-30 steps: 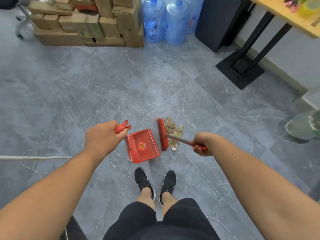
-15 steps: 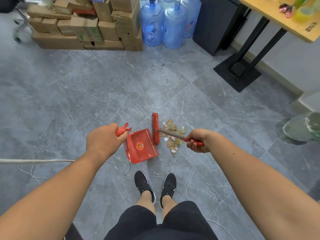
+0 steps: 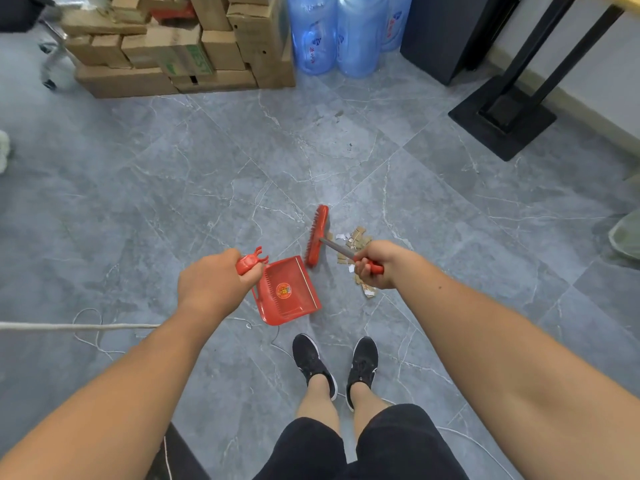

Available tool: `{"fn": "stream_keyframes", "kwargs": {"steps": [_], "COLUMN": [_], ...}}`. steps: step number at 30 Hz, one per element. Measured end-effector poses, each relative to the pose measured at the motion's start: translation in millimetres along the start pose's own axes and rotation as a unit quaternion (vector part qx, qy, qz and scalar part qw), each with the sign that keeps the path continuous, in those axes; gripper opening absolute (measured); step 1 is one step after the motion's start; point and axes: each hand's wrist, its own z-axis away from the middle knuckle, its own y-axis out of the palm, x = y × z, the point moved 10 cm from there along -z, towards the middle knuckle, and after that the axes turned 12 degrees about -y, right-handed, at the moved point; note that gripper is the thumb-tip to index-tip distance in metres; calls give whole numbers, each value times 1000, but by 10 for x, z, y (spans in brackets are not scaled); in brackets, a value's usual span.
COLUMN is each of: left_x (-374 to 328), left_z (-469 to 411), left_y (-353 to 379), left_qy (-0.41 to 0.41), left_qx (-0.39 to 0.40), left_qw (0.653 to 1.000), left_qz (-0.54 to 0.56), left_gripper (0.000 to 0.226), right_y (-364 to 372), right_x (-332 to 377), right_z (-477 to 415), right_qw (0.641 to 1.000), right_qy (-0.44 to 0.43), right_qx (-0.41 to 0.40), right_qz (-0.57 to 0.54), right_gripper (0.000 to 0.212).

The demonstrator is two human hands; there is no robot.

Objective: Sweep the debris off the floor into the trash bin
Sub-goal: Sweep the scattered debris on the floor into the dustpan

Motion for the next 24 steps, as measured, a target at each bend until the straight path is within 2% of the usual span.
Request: {"fn": "stream_keyframes", "kwargs": {"steps": [5, 13, 24], "left_x": [-40, -347, -741], "left_z": [-131, -163, -173], "left_y": [-24, -118, -160], "left_qy": [-7, 29, 63], "left_qx": [-1, 1, 0], "left_qw": [1000, 1000, 998], "left_qz": [4, -1, -5], "left_gripper": [47, 47, 50], "right_y": [-10, -571, -819], "right_x": [-21, -177, -203], "right_z": [-61, 2, 533], "right_qw": [999, 990, 979], "right_qy": [7, 17, 19], "right_qx": [-2, -79, -53], "right_qz": [-38, -112, -195], "right_gripper": [11, 21, 13]}}
